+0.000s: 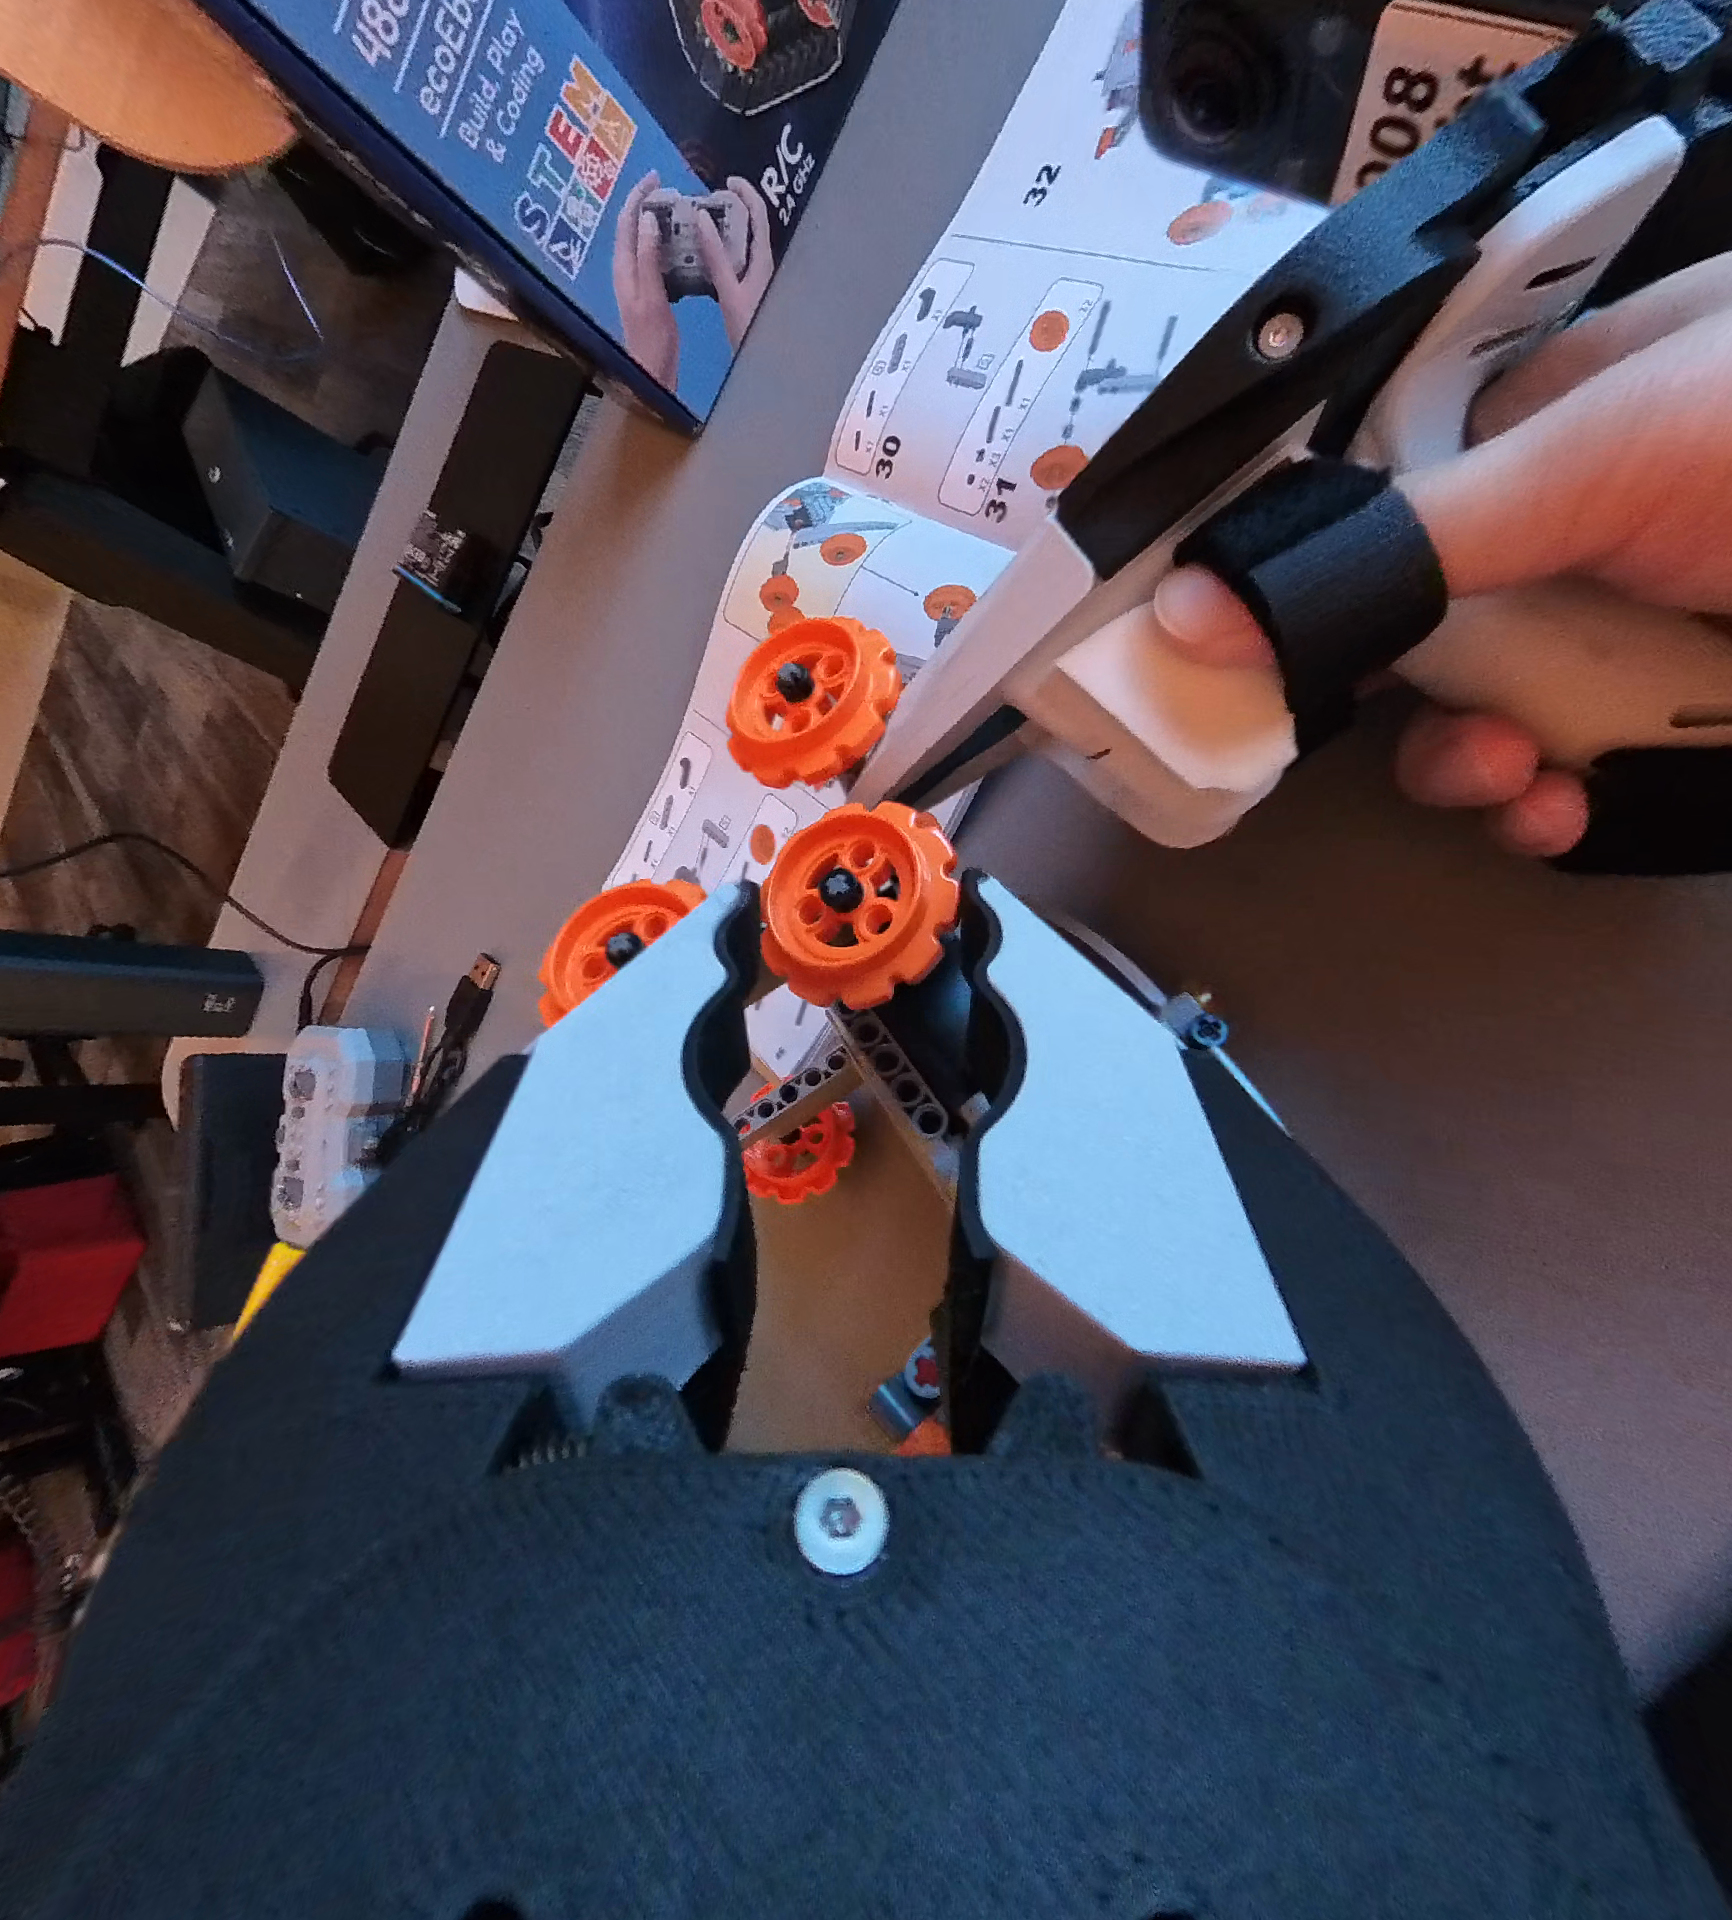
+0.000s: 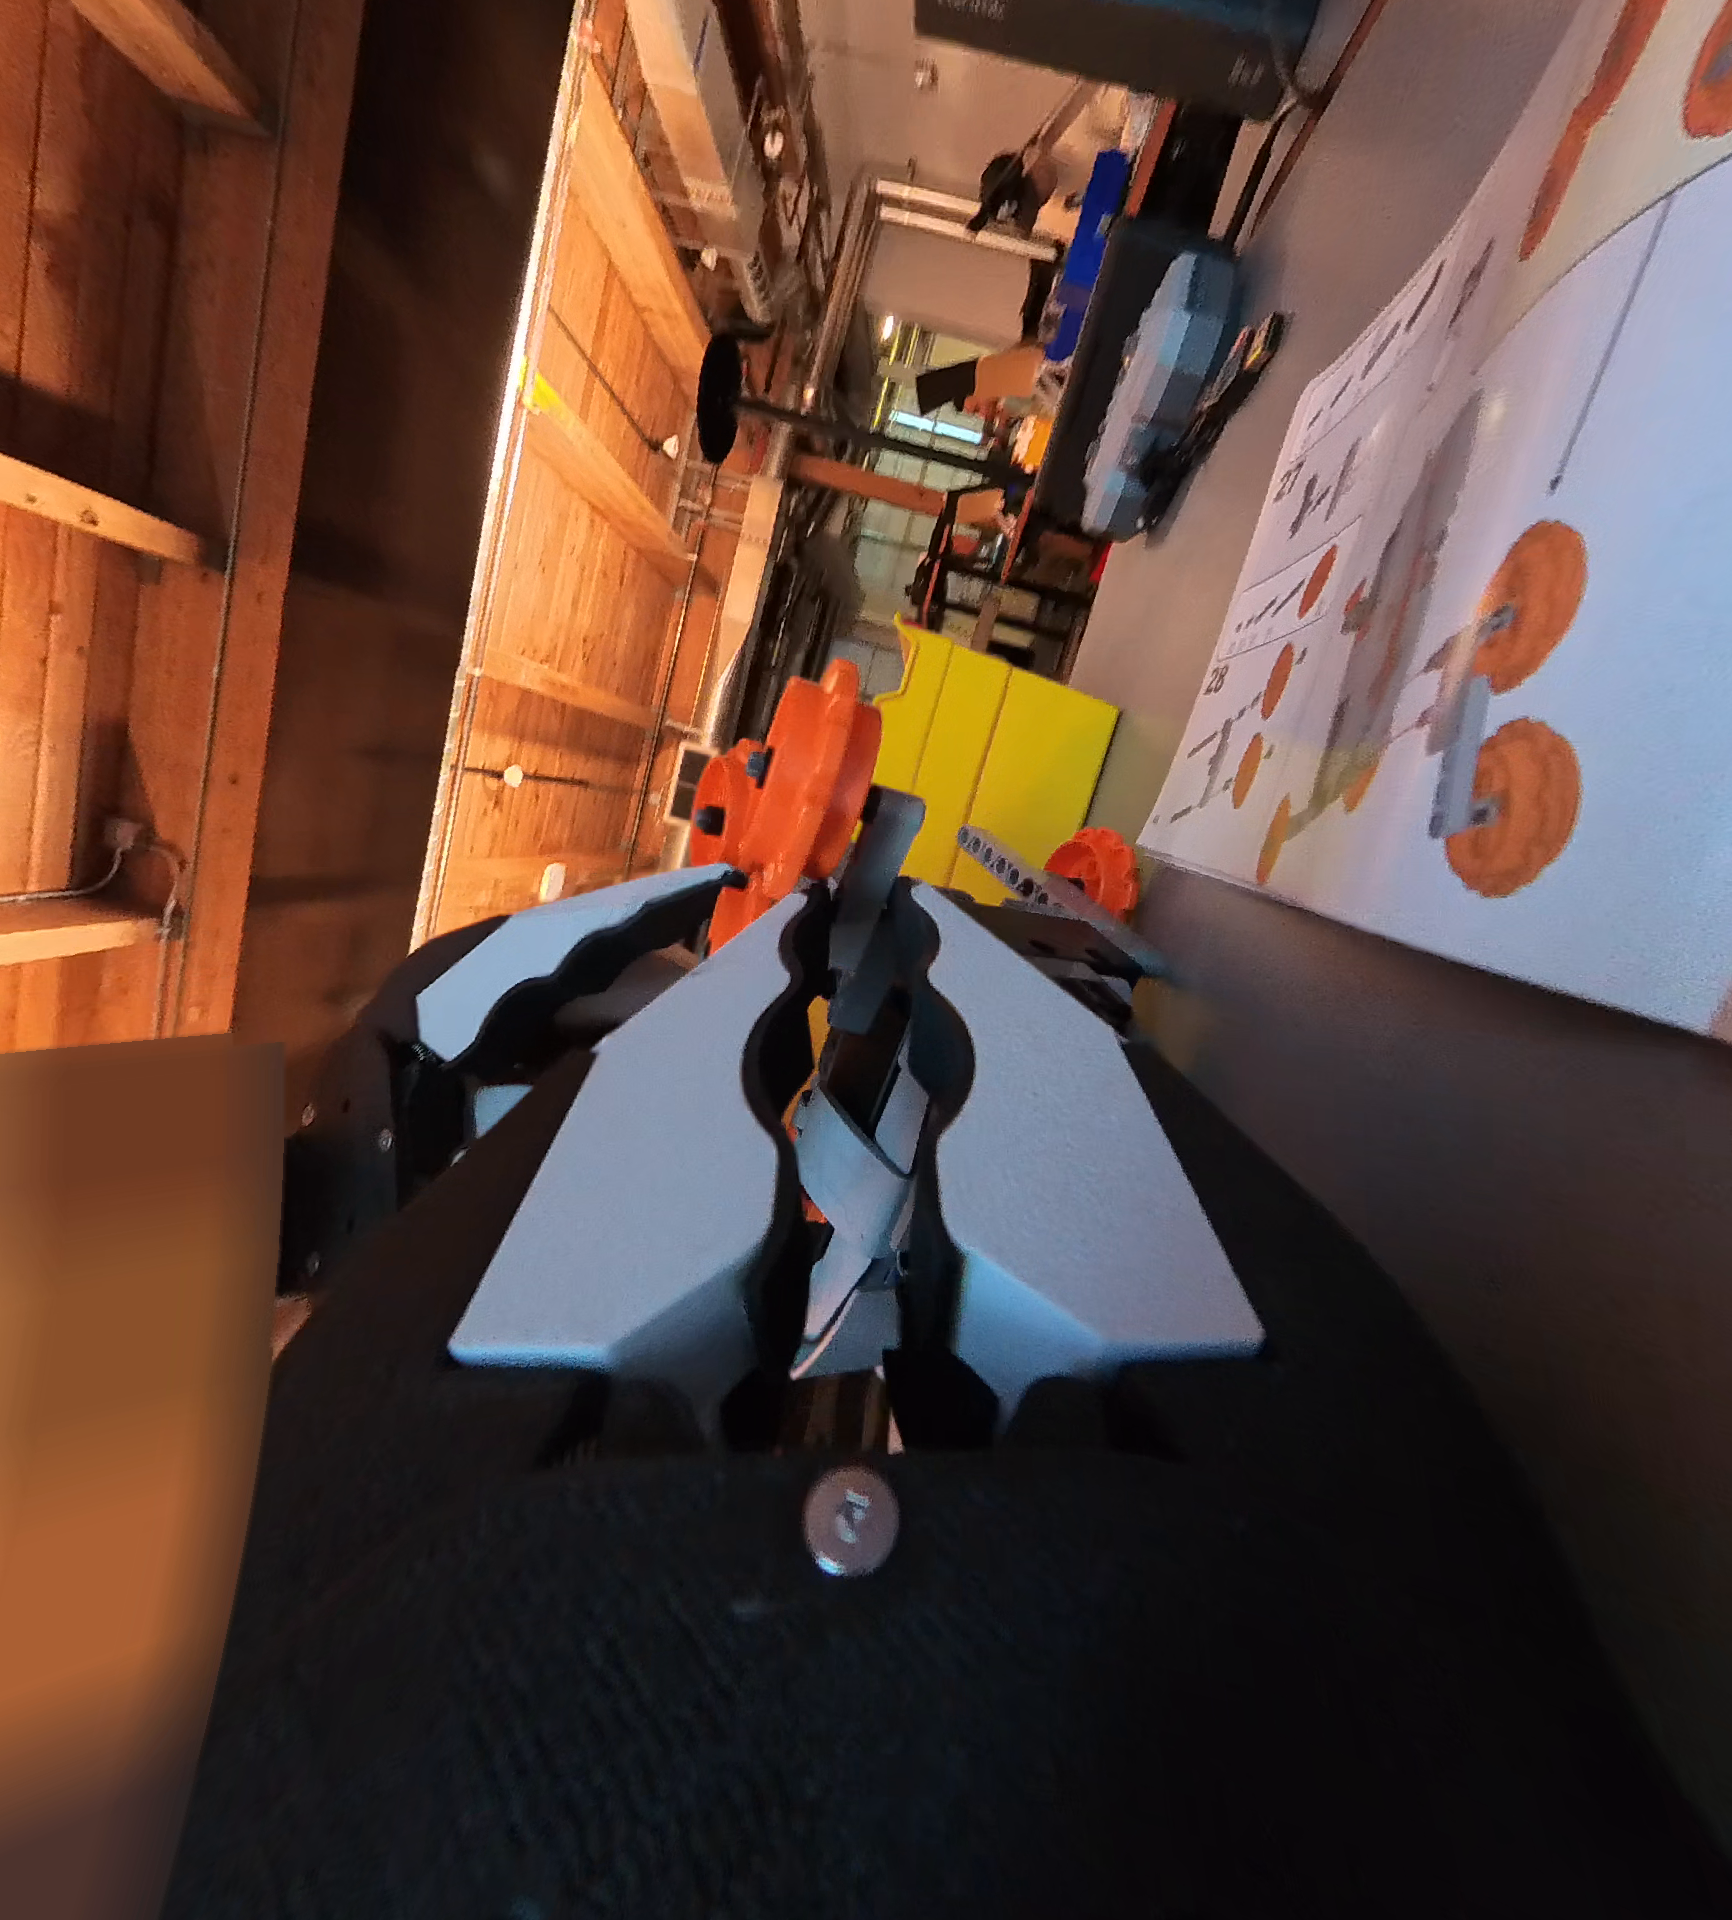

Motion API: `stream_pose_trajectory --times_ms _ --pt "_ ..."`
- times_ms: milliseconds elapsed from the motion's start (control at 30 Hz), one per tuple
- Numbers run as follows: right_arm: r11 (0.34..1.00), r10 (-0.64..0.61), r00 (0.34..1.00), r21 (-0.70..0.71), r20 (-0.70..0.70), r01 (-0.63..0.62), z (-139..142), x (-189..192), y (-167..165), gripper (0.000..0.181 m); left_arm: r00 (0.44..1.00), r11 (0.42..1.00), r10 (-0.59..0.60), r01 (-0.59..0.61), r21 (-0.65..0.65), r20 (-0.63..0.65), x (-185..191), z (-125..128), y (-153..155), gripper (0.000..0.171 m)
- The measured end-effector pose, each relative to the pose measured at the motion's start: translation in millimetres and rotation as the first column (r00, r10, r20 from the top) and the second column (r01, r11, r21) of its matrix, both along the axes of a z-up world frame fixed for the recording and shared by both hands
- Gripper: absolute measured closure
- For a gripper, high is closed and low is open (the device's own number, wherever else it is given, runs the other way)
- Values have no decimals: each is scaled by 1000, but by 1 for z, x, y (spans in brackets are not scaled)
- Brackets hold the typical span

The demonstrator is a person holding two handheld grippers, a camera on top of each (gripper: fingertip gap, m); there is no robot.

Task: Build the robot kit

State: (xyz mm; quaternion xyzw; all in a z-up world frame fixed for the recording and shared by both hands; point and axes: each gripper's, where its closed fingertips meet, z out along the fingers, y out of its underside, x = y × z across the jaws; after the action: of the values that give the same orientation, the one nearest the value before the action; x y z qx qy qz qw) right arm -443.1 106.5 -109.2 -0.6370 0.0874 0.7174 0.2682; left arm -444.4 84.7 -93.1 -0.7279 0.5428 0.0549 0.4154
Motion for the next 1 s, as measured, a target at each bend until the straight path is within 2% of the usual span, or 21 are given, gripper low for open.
stream_pose_trajectory --times_ms 167,333,500,700,833,1000 --pt "994 106 994 26 -22 -105 0 -2 2 170 1000 1000 -5 5 -16 -18 0 0 3 136" --pt "981 189 968 -8 -163 -193 7 0 9 173 989 996 1 12 87 -151 0 1 6 137" --pt "965 260 958 -10 -120 -263 7 -4 12 173 969 992 37 -6 129 -244 -2 0 8 137" --pt "931 357 918 -6 -172 -364 20 -8 7 173 966 990 74 -42 133 -246 -1 16 4 138" --pt "926 378 922 37 -82 -376 19 -3 3 172 966 993 81 -56 108 -244 2 15 -1 138" --pt "891 454 887 62 -80 -450 20 -8 2 172 962 989 111 -83 122 -248 0 17 -2 138"
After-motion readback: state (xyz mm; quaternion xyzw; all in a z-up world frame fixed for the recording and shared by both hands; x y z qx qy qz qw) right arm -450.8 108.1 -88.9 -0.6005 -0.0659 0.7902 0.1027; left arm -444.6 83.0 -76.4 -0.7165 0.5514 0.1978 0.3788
